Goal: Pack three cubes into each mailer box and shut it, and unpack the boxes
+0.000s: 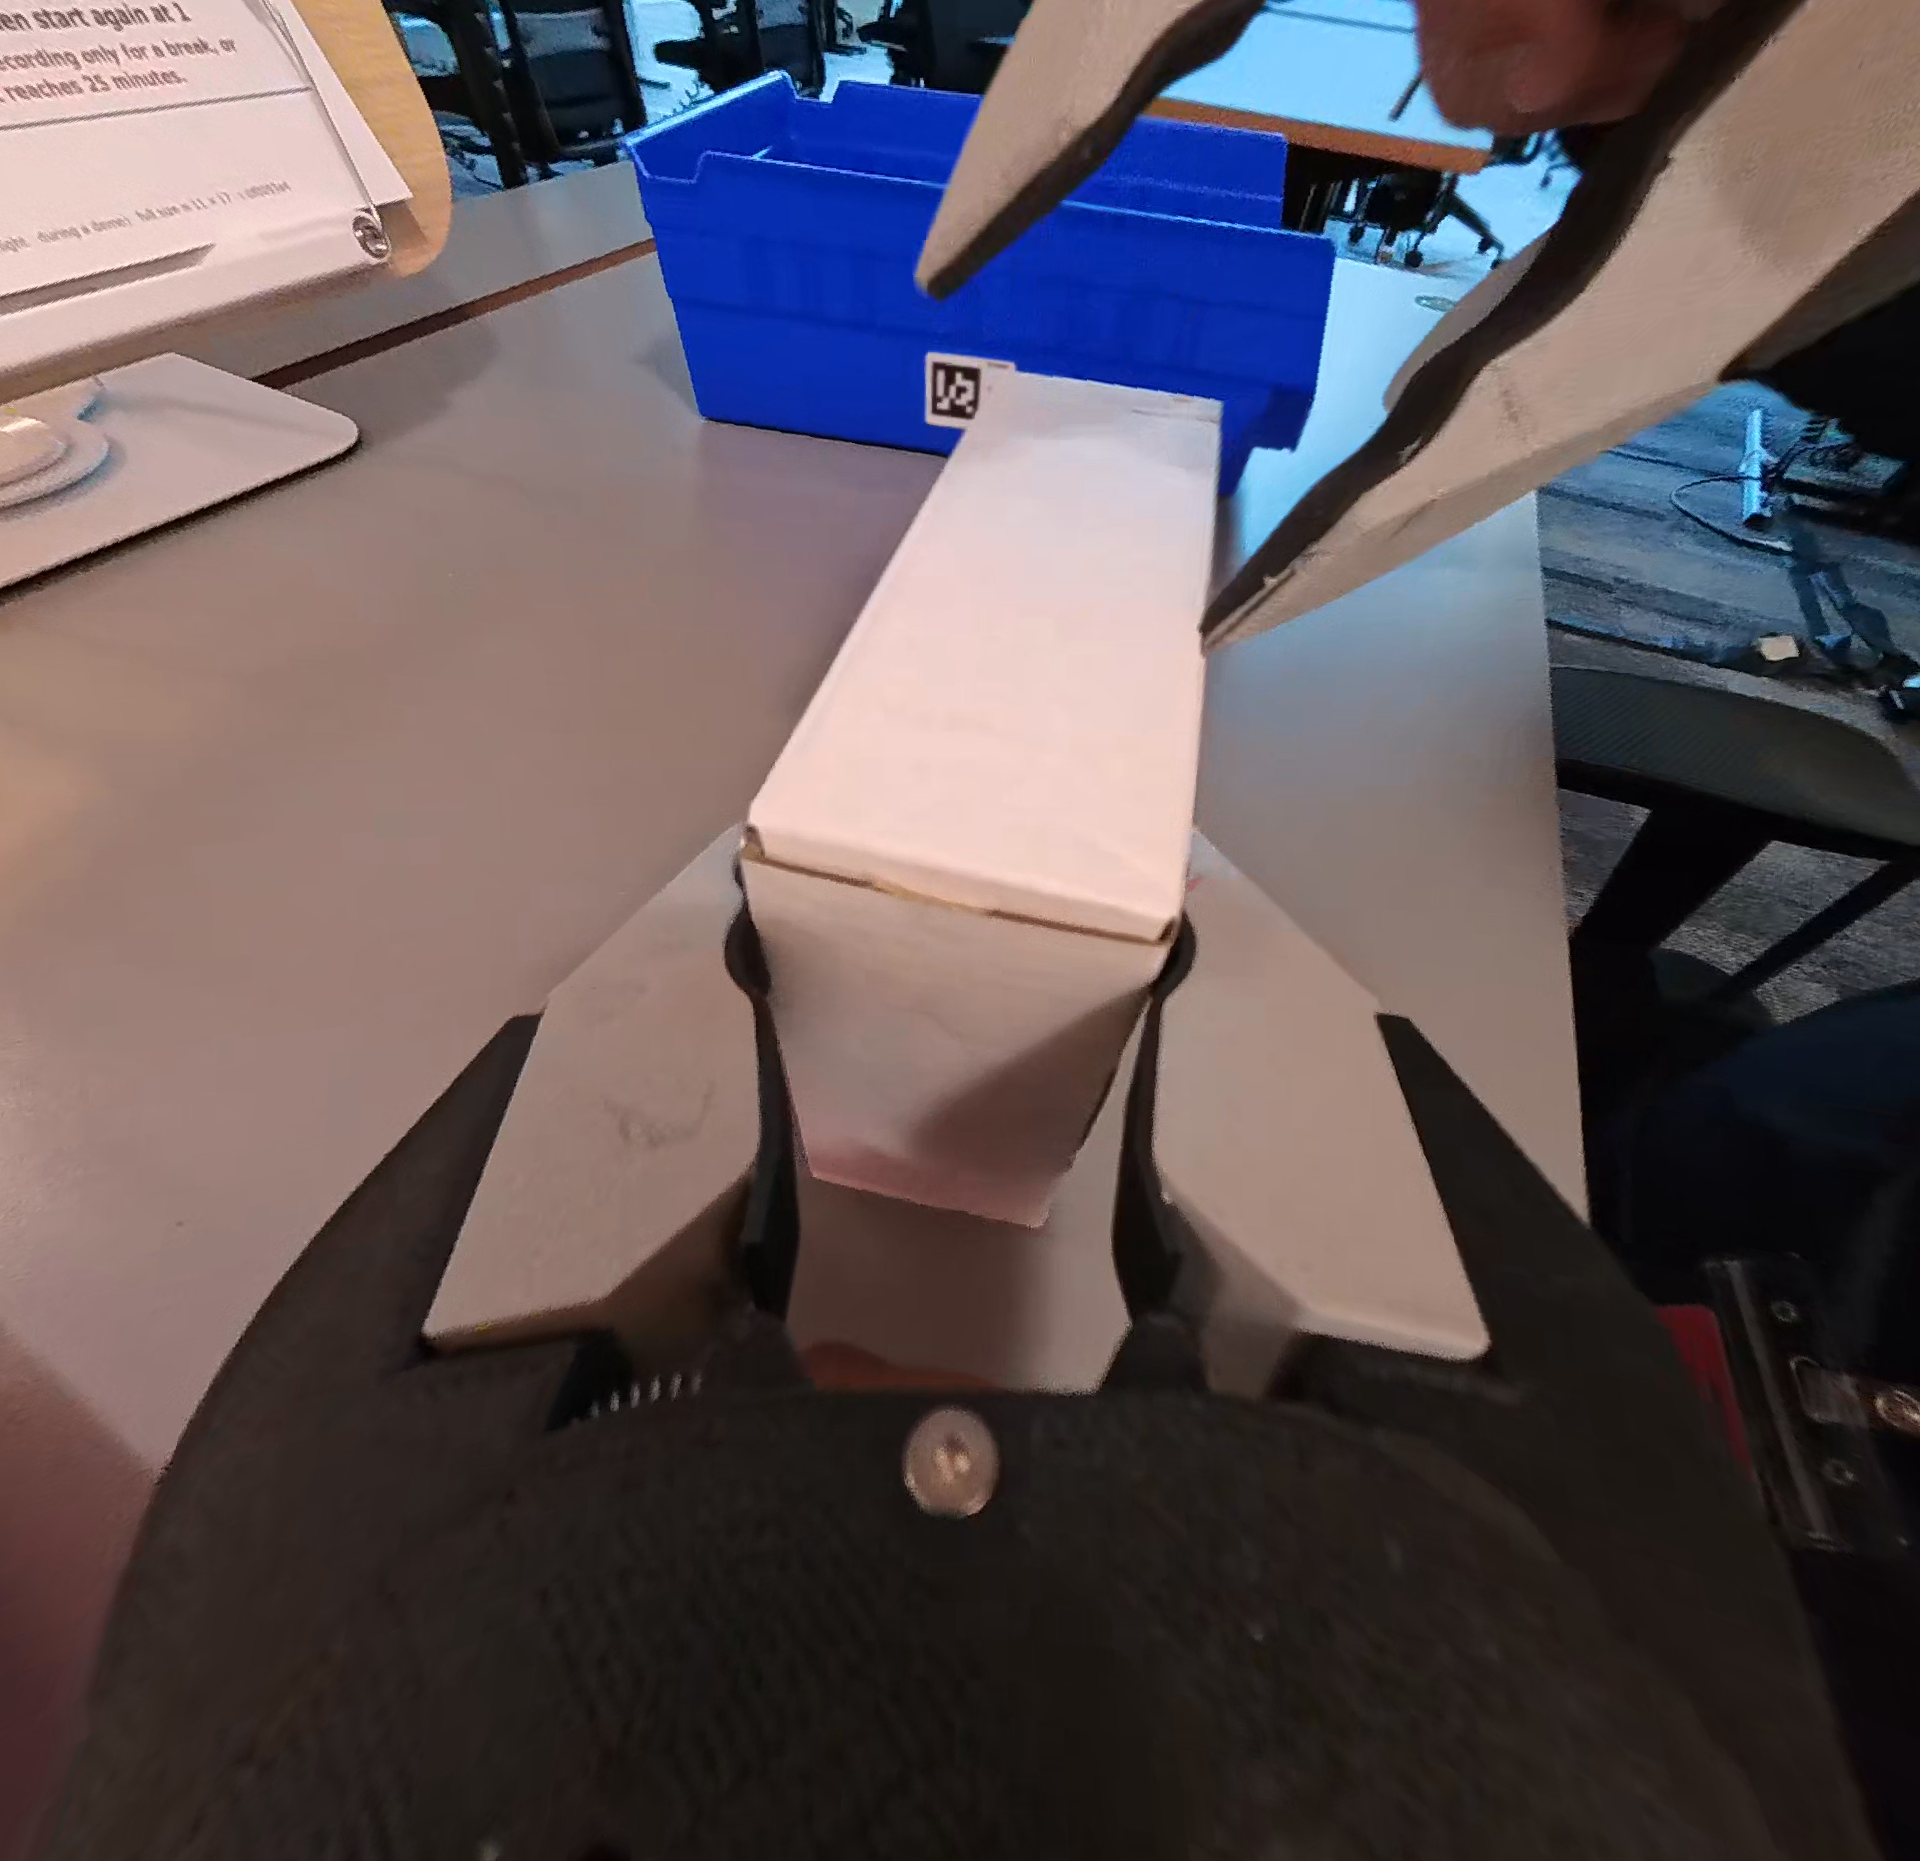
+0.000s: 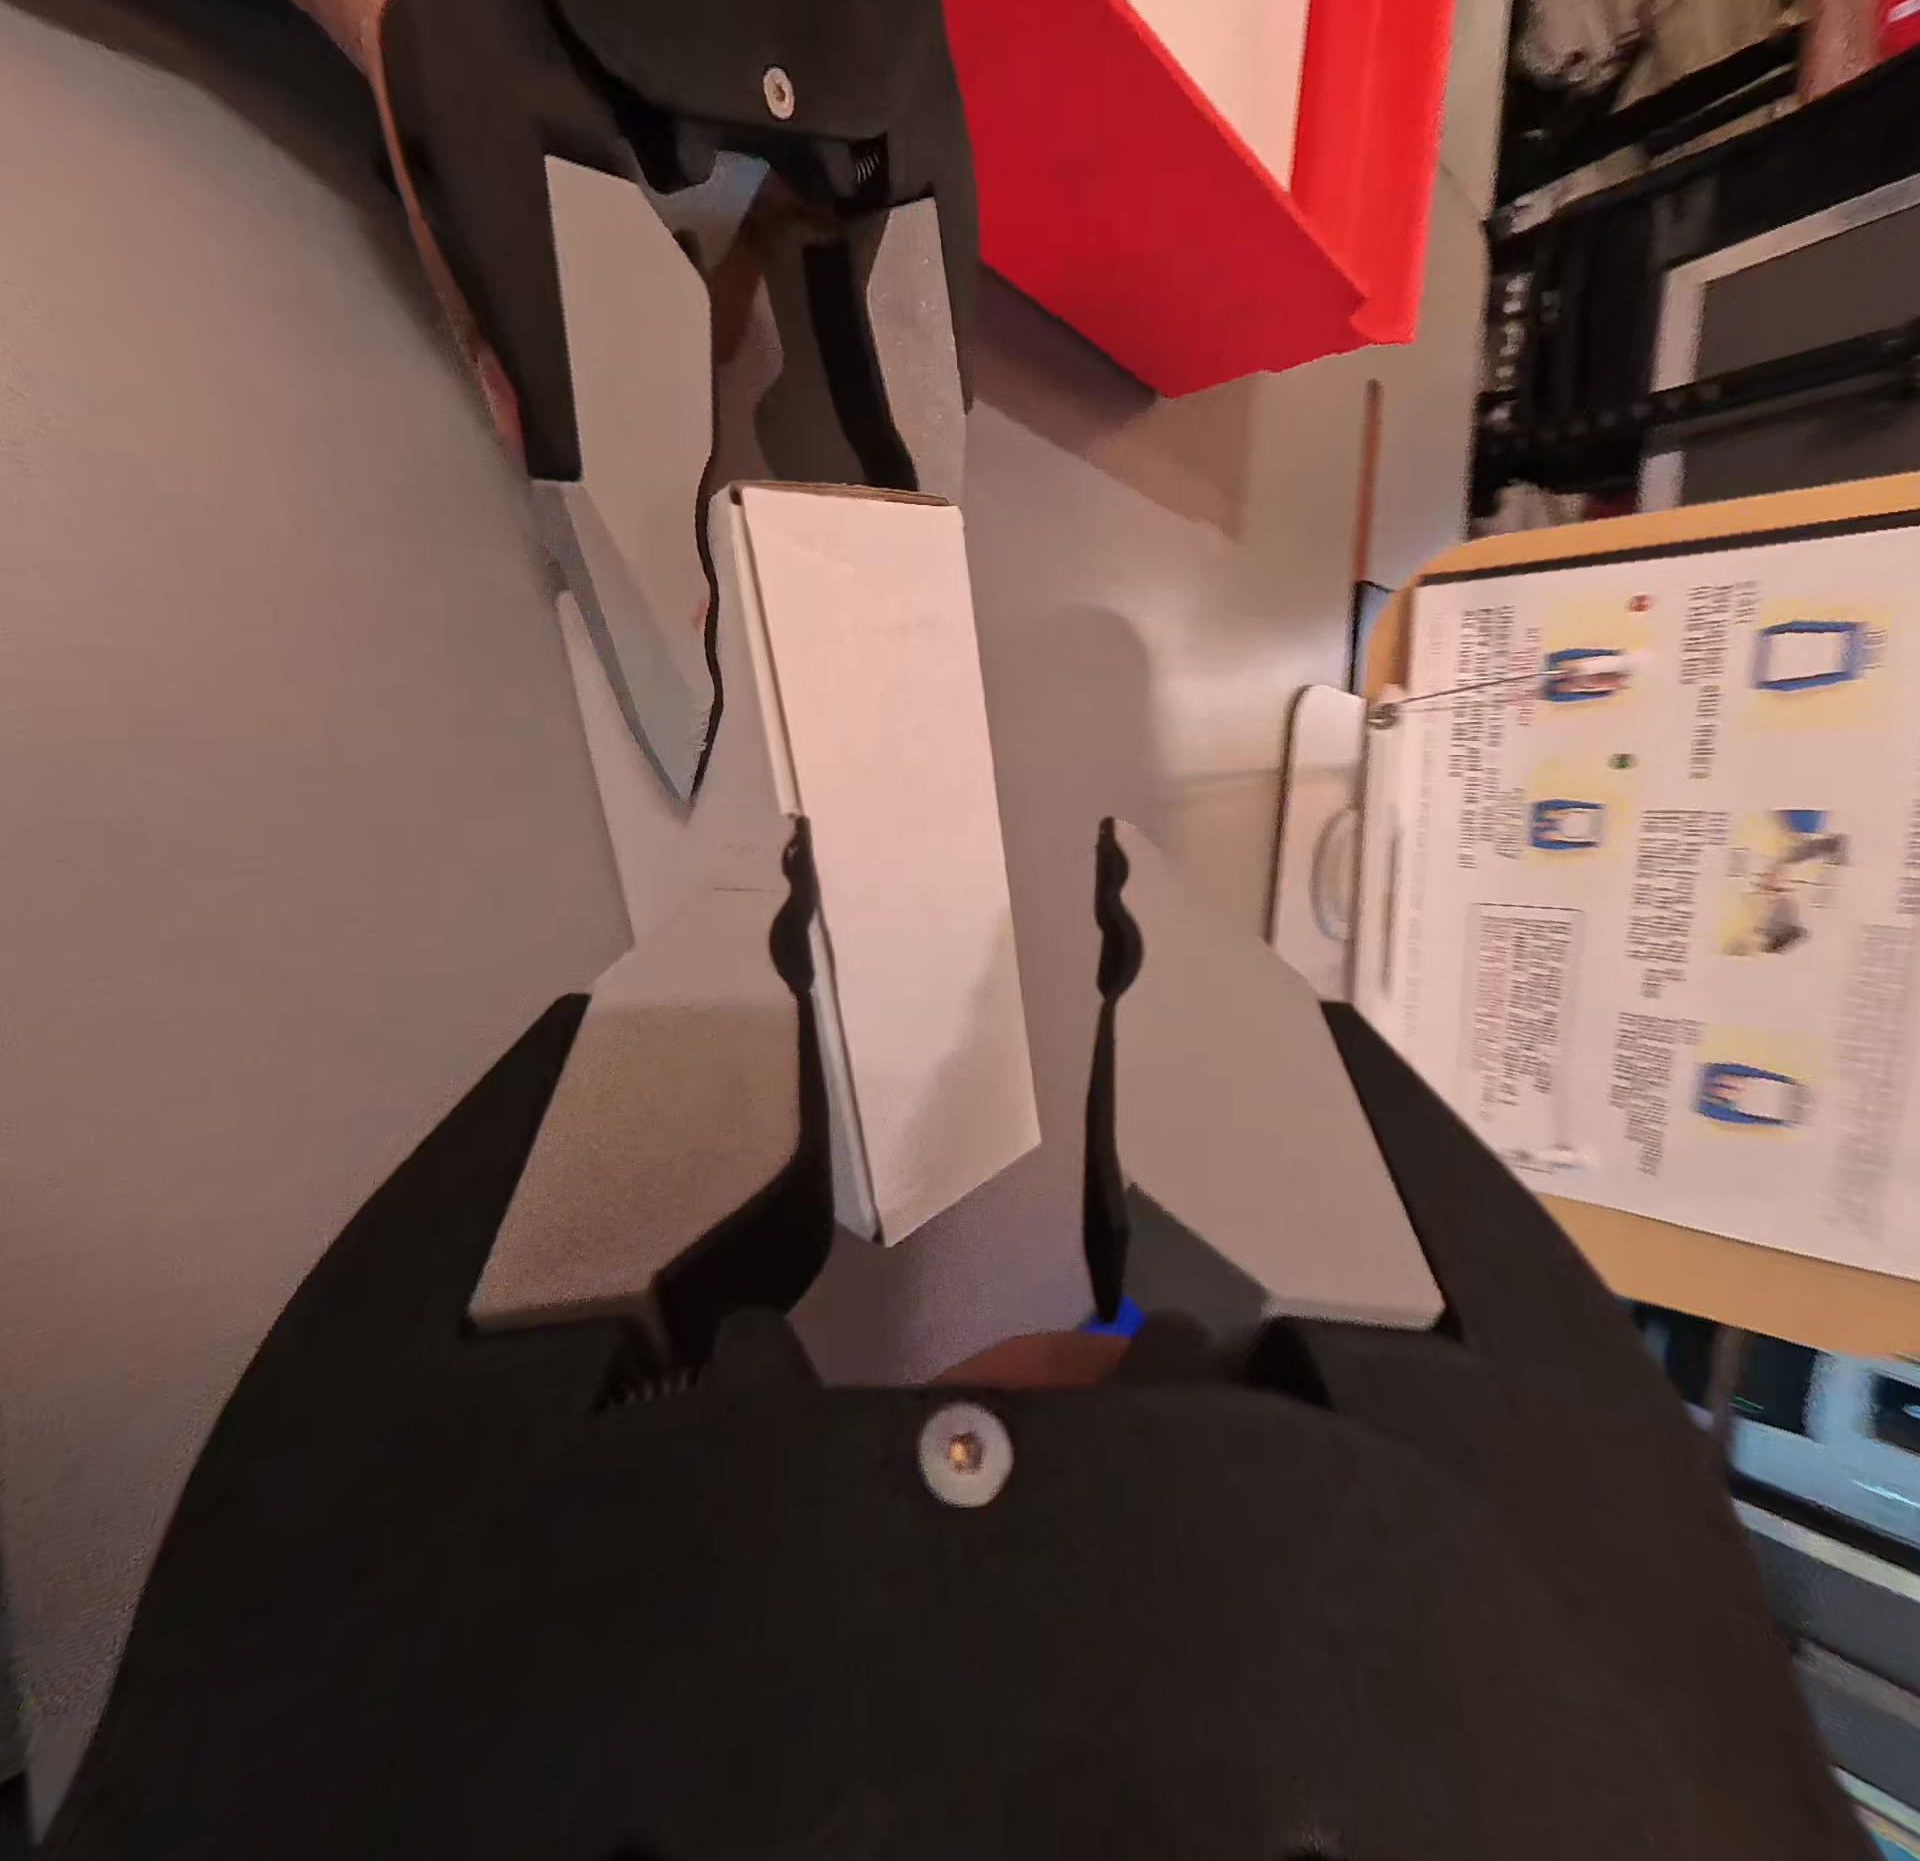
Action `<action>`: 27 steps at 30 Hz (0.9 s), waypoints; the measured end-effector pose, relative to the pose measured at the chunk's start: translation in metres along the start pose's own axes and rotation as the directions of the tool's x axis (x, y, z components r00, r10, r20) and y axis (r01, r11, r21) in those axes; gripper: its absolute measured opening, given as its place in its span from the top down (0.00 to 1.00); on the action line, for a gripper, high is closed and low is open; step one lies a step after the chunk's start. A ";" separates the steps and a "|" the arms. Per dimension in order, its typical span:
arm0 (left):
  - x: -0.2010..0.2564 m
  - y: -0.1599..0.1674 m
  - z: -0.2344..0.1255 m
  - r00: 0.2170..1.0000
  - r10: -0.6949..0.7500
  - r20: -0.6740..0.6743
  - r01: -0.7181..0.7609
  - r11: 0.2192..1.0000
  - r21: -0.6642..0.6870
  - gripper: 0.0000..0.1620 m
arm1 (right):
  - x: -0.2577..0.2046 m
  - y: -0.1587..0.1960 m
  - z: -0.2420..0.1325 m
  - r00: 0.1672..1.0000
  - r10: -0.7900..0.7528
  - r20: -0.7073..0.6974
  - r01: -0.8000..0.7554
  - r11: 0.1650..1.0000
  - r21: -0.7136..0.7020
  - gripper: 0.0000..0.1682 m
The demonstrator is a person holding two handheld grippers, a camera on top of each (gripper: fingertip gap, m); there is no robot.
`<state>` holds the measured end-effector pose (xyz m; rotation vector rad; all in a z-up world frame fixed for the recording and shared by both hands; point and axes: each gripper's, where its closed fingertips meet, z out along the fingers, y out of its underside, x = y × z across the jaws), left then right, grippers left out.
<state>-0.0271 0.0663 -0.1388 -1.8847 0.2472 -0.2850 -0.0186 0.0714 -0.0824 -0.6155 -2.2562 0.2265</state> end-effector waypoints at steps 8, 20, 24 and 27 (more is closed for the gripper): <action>-0.003 0.000 0.000 1.000 -0.008 0.021 0.008 1.000 0.002 0.56 | -0.009 -0.004 -0.002 0.966 -0.155 -0.208 0.158 0.987 0.002 0.87; -0.010 -0.002 0.004 0.995 -0.058 0.077 0.059 0.998 -0.003 0.56 | -0.004 -0.001 0.006 0.993 0.072 -0.099 -0.054 0.984 0.170 0.88; -0.009 -0.001 0.005 0.995 -0.030 0.091 0.033 0.999 -0.021 0.56 | 0.005 0.001 0.004 0.983 0.105 -0.147 -0.073 0.976 0.206 0.76; -0.010 -0.001 0.005 0.994 -0.052 0.099 0.055 0.998 -0.034 0.57 | 0.006 -0.004 0.003 0.938 -0.090 -0.336 0.137 0.983 0.118 0.79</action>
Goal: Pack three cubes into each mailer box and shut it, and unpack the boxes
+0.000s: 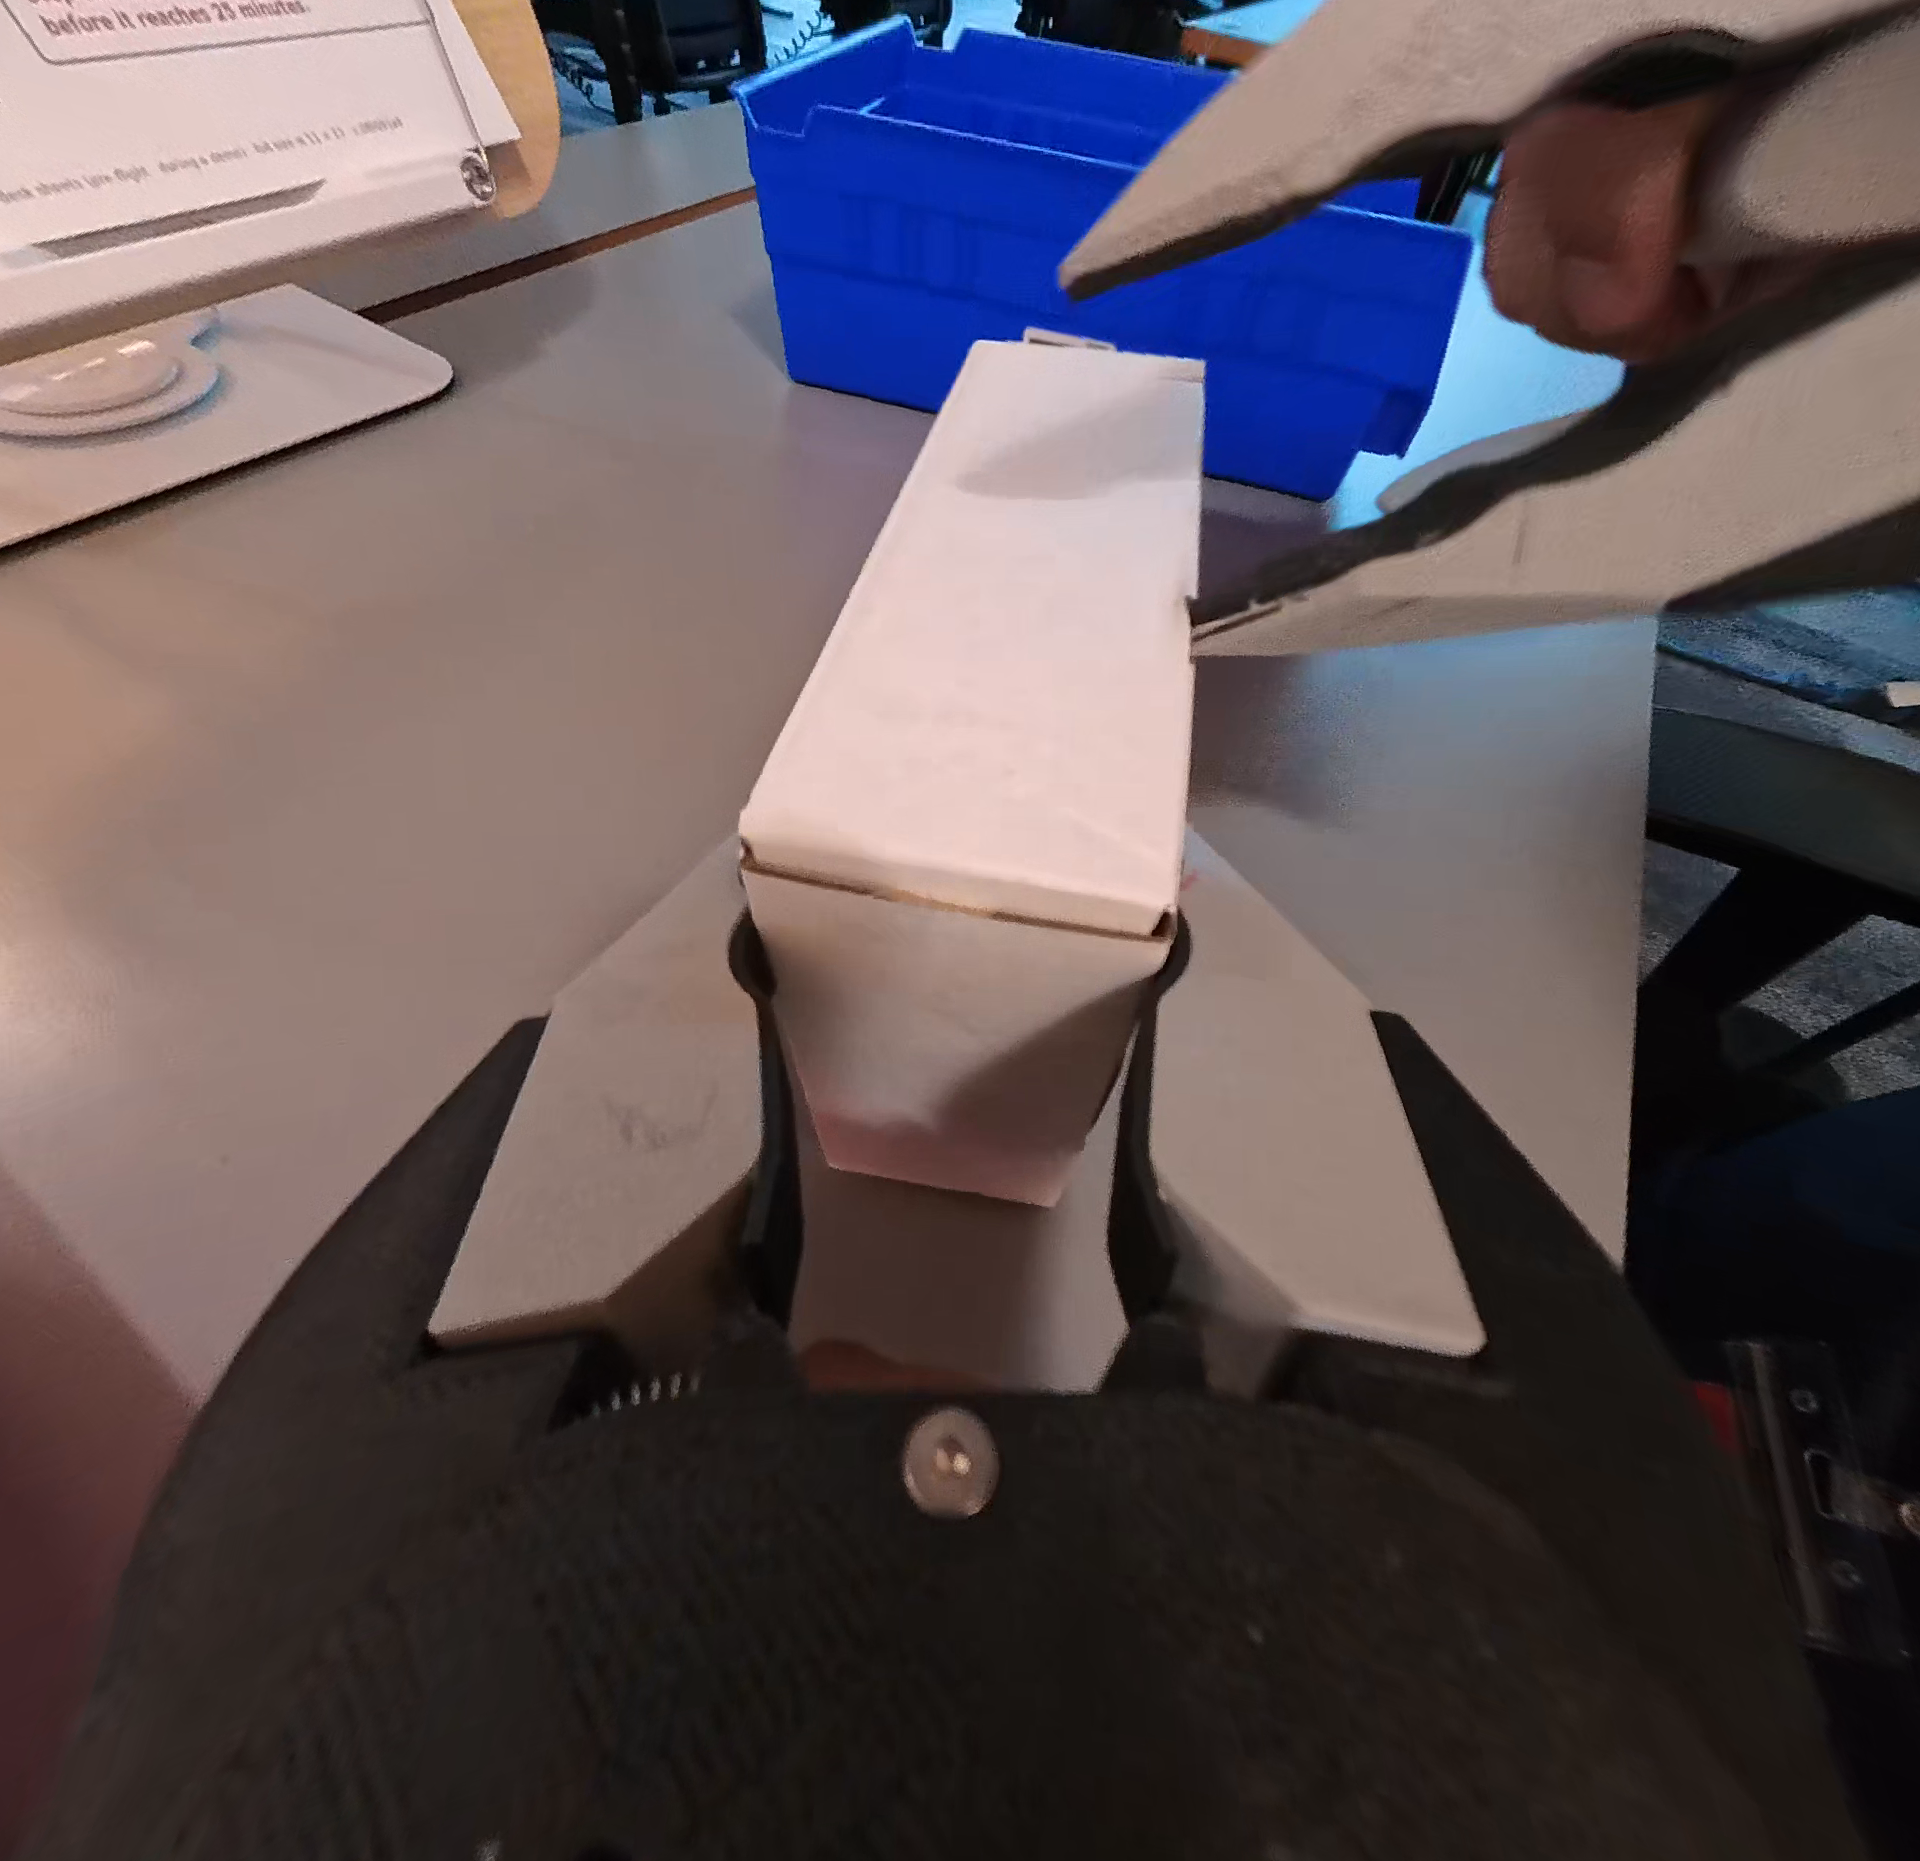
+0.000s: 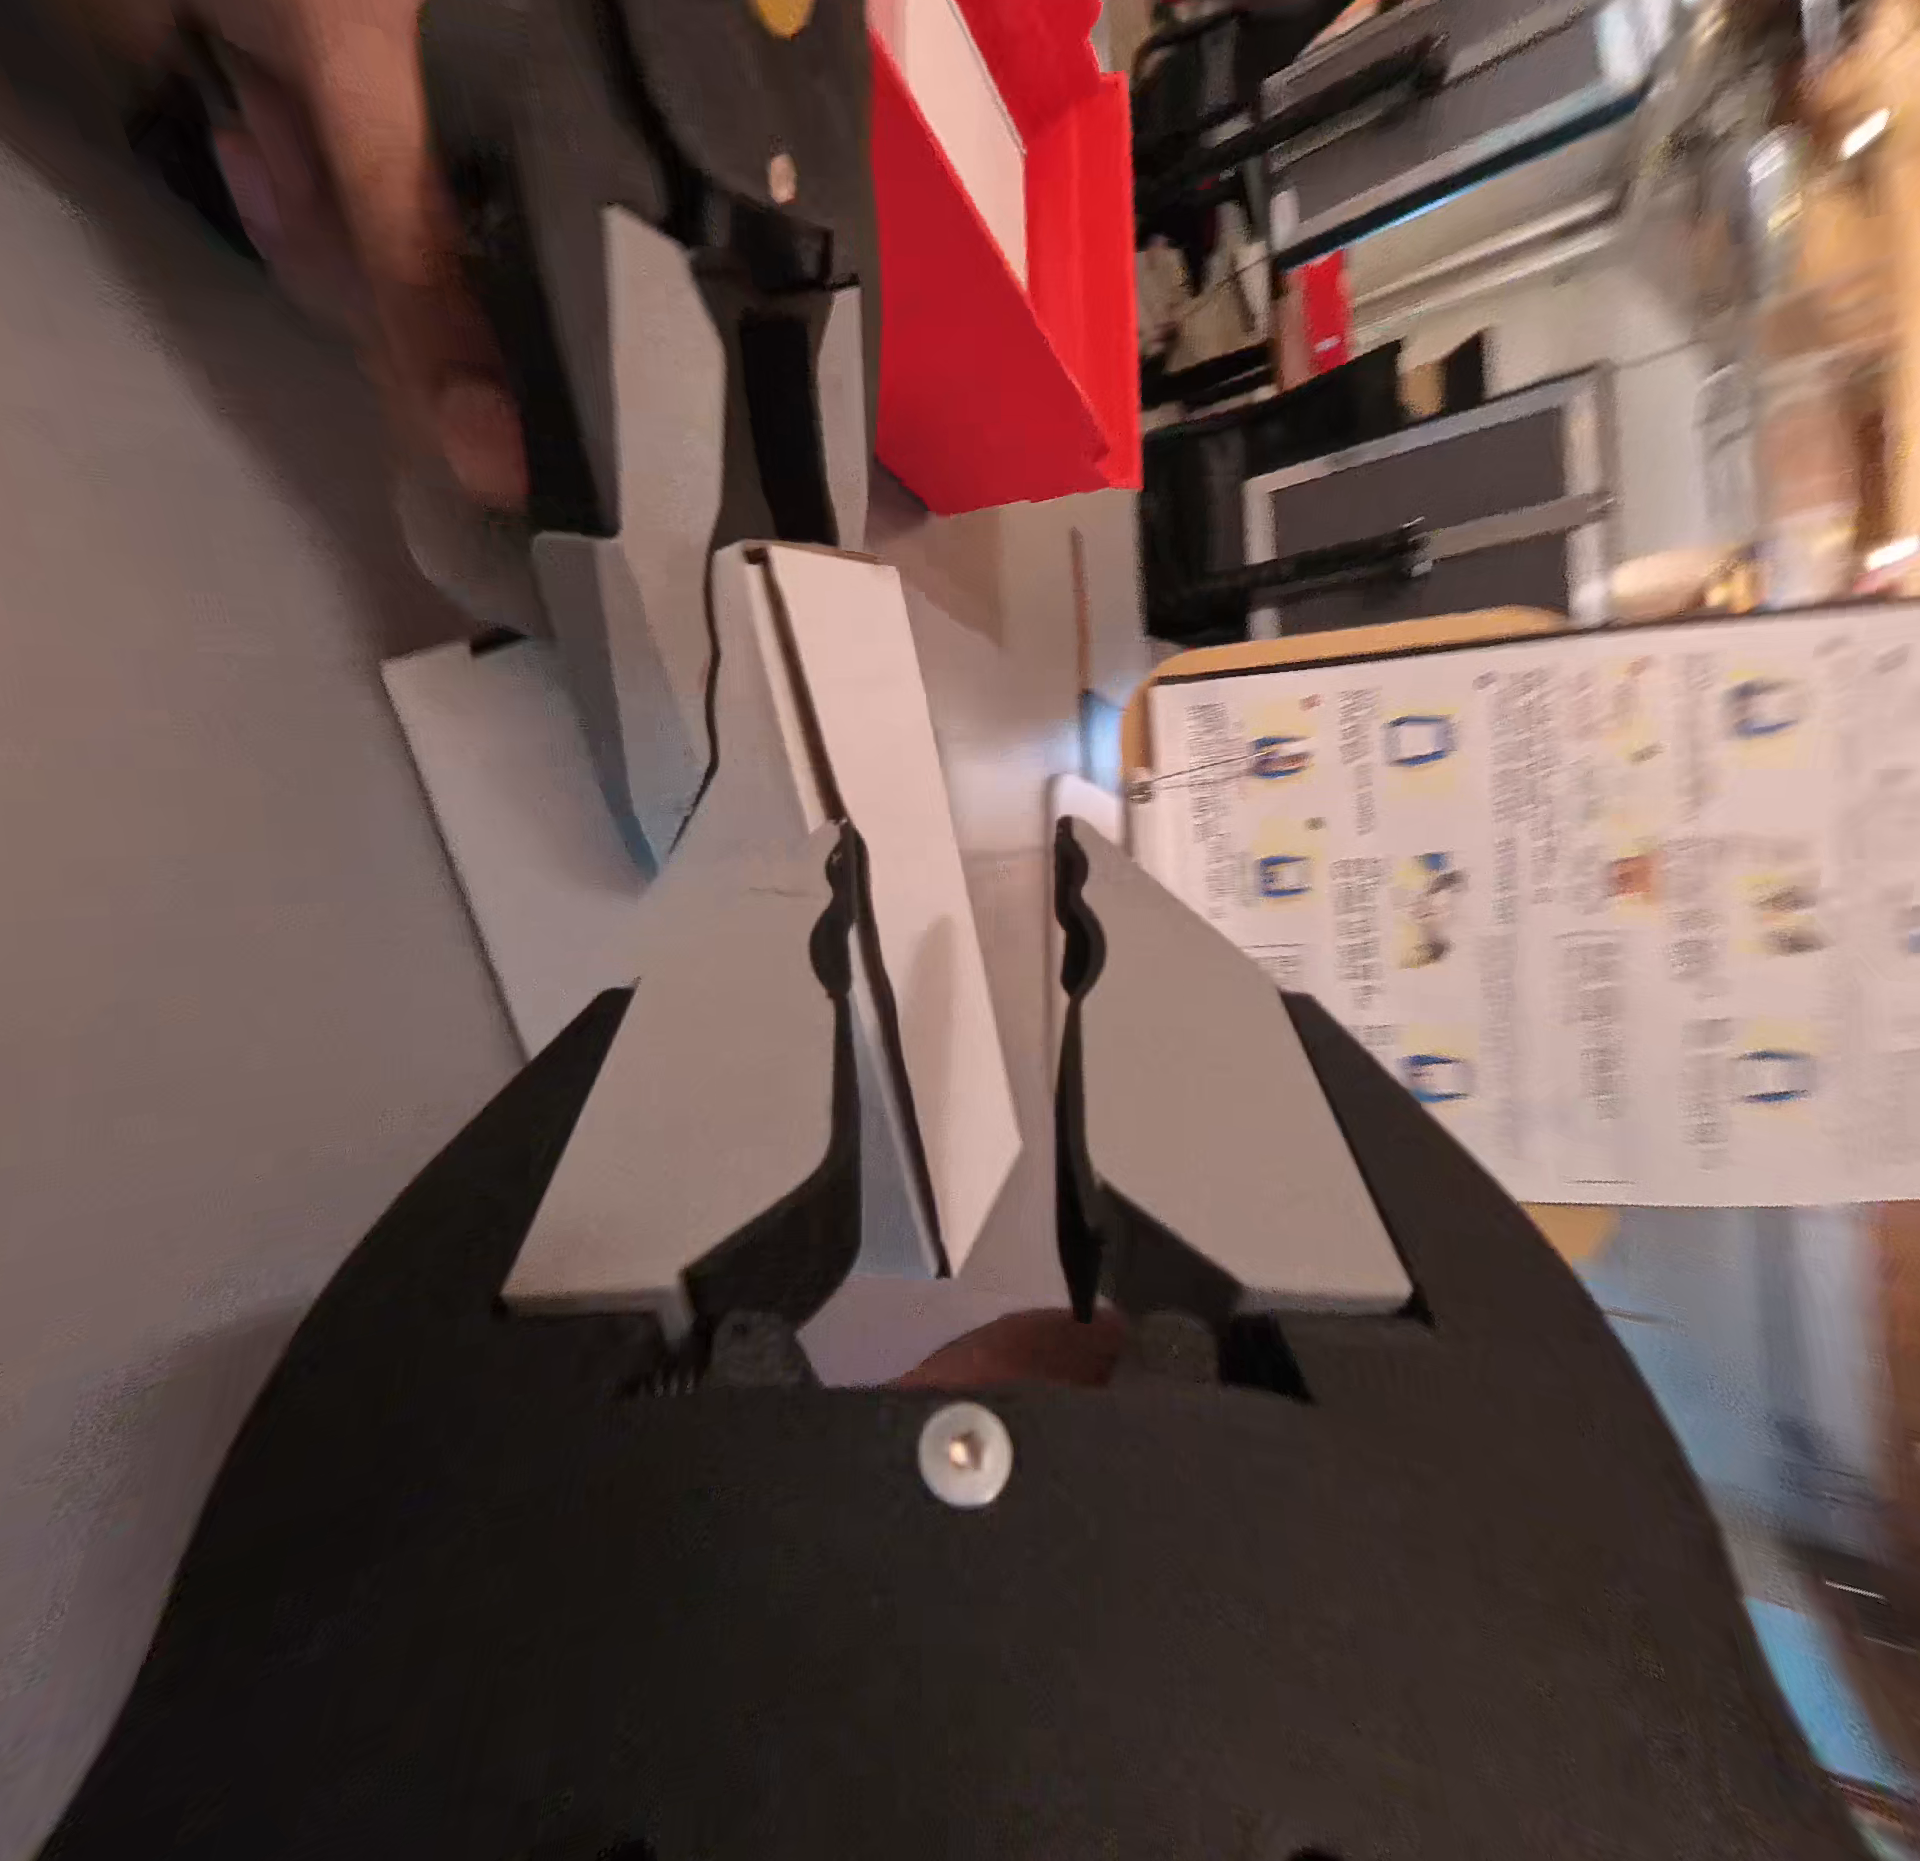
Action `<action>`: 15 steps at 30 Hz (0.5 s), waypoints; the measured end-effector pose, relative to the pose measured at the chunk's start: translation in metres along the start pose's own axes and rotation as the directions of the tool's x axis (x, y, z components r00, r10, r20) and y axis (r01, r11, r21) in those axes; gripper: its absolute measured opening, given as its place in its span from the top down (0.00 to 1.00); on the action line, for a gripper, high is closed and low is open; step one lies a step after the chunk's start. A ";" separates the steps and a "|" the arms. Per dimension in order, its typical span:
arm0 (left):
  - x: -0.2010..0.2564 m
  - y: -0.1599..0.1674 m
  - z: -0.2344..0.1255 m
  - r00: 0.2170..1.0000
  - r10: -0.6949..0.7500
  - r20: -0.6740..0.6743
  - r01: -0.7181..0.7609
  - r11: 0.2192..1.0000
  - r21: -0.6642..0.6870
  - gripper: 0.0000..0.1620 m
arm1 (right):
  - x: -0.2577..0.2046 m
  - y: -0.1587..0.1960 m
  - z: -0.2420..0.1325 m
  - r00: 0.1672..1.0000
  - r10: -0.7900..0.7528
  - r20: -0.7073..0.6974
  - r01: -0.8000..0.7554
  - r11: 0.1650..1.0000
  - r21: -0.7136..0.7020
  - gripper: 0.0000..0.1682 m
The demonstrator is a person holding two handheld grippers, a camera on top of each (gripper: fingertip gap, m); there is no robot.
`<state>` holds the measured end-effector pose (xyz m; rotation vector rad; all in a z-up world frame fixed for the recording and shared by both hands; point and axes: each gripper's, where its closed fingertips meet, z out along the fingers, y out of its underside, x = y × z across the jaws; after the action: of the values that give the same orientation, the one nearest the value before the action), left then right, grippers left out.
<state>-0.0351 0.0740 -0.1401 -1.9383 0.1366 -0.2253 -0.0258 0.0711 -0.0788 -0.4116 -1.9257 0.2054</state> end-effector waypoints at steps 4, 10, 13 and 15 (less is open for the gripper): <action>-0.002 0.001 -0.001 1.000 -0.019 0.012 0.019 1.000 -0.016 0.57 | -0.007 -0.005 0.003 0.984 -0.154 -0.089 0.152 0.988 -0.028 0.90; 0.000 0.003 0.000 0.998 0.043 0.041 -0.041 0.998 -0.049 0.57 | -0.018 -0.003 0.005 0.989 -0.145 0.034 0.146 0.989 -0.036 0.96; 0.001 0.003 0.002 0.997 0.066 0.047 -0.064 0.997 -0.049 0.57 | -0.012 -0.002 0.004 0.991 -0.124 0.056 0.127 0.990 -0.053 0.88; 0.001 0.002 0.002 0.997 0.066 0.049 -0.064 0.997 -0.047 0.57 | -0.012 -0.001 0.005 0.992 -0.108 0.068 0.112 0.992 -0.065 0.90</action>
<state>-0.0336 0.0747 -0.1429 -1.9796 0.1728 -0.1312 -0.0262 0.0658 -0.0910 -0.3472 -2.0168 0.0809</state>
